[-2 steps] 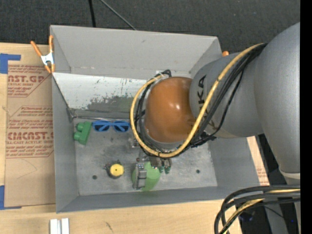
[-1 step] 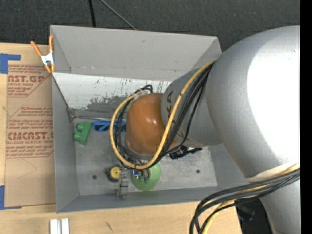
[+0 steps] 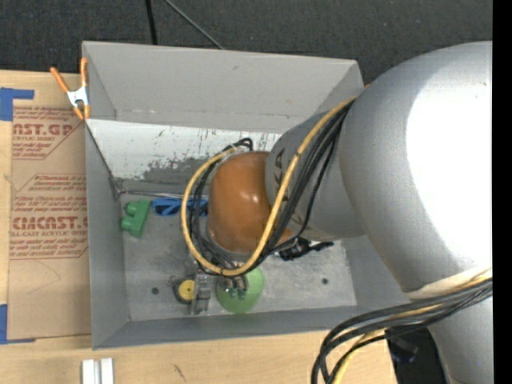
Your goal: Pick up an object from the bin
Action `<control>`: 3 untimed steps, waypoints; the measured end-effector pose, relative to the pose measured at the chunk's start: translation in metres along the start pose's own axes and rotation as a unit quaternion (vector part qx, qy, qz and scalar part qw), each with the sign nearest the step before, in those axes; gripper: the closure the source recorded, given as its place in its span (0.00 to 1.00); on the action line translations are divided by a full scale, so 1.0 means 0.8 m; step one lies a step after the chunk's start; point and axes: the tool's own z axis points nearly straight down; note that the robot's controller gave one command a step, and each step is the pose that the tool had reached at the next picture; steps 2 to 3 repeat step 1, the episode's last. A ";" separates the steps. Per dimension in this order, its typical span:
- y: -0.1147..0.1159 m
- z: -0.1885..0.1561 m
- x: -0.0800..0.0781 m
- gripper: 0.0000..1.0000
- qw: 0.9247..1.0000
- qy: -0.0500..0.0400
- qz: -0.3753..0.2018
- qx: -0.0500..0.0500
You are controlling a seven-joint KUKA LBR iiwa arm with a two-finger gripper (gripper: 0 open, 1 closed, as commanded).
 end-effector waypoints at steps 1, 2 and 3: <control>0.037 -0.232 -0.017 1.00 0.998 -0.006 -0.058 -0.001; 0.037 -0.232 -0.017 1.00 0.998 -0.006 -0.058 -0.001; 0.037 -0.232 -0.017 1.00 0.998 -0.006 -0.058 -0.001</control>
Offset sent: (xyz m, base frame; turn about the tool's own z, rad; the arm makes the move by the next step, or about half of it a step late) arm 0.0135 0.0278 0.1815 -0.1160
